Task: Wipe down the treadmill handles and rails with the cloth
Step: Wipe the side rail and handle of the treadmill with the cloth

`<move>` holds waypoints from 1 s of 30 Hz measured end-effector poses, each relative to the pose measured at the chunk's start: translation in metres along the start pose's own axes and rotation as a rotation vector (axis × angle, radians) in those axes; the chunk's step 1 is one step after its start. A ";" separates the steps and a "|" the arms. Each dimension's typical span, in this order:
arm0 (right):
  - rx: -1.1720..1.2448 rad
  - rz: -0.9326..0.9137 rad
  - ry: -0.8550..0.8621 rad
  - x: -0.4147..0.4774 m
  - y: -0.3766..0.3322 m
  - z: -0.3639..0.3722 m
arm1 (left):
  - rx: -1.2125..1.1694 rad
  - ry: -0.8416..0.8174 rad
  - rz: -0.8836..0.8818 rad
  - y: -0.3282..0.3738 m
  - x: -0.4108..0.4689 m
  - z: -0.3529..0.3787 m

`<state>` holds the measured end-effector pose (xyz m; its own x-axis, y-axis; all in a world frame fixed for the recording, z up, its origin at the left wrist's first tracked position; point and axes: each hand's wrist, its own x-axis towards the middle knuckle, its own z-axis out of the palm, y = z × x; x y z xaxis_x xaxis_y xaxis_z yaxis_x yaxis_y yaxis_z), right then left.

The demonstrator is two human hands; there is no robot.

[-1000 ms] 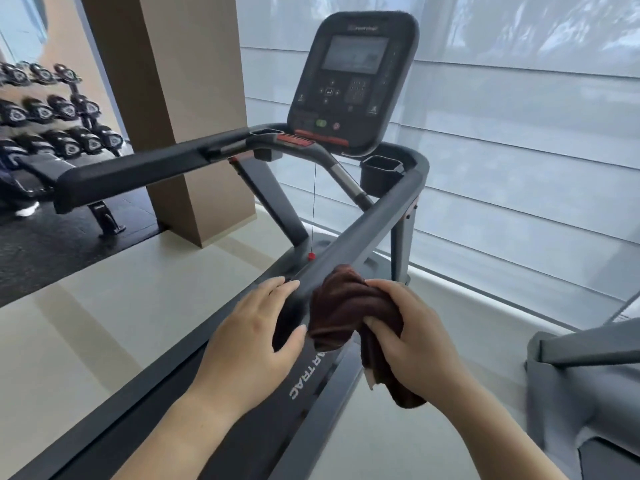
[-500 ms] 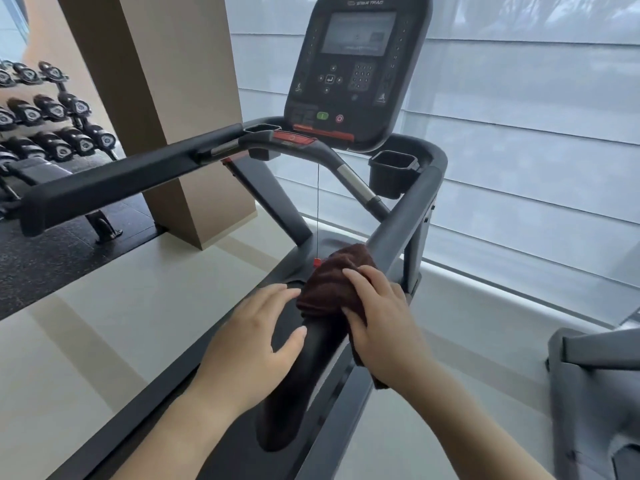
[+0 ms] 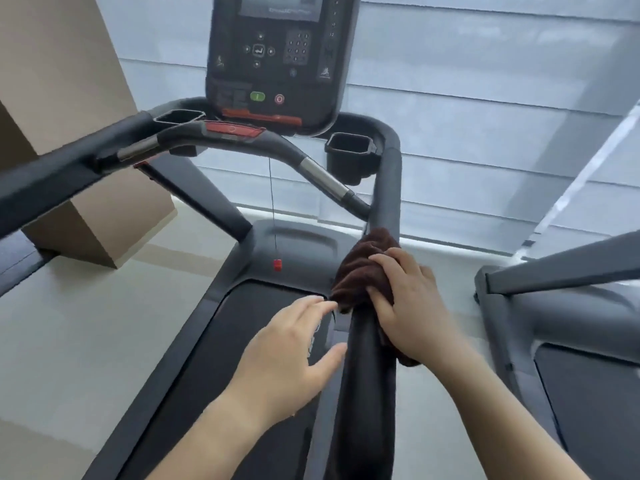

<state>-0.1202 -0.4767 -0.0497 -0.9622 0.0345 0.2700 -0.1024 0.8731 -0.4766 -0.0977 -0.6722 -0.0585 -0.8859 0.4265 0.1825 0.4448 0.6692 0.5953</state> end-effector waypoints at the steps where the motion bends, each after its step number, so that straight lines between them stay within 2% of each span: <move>1: 0.009 0.055 0.018 -0.007 -0.007 0.000 | 0.003 -0.041 0.040 -0.005 0.008 -0.010; 4: 0.019 0.250 0.022 -0.032 -0.031 -0.004 | 0.017 -0.163 0.142 -0.013 0.028 -0.048; 7: -0.059 0.361 -0.013 -0.057 -0.061 -0.006 | 0.055 -0.266 0.211 -0.016 0.042 -0.084; 14: -0.178 0.641 -0.011 -0.049 -0.097 0.008 | 0.058 -0.386 0.267 -0.012 0.073 -0.126; 20: -0.222 0.688 0.015 -0.007 -0.076 0.020 | 0.111 -0.483 0.334 -0.022 0.126 -0.104; 25: -0.234 0.644 0.083 -0.005 -0.075 0.022 | 0.145 -0.518 0.401 -0.028 0.173 -0.082; 30: -0.154 0.732 0.117 0.022 -0.061 0.023 | 0.199 -0.559 0.480 -0.032 0.209 -0.067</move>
<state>-0.1406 -0.5400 -0.0338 -0.7369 0.6757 0.0207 0.5971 0.6649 -0.4488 -0.3061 -0.6453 0.0127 -0.4141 0.9076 -0.0693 0.8268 0.4068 0.3885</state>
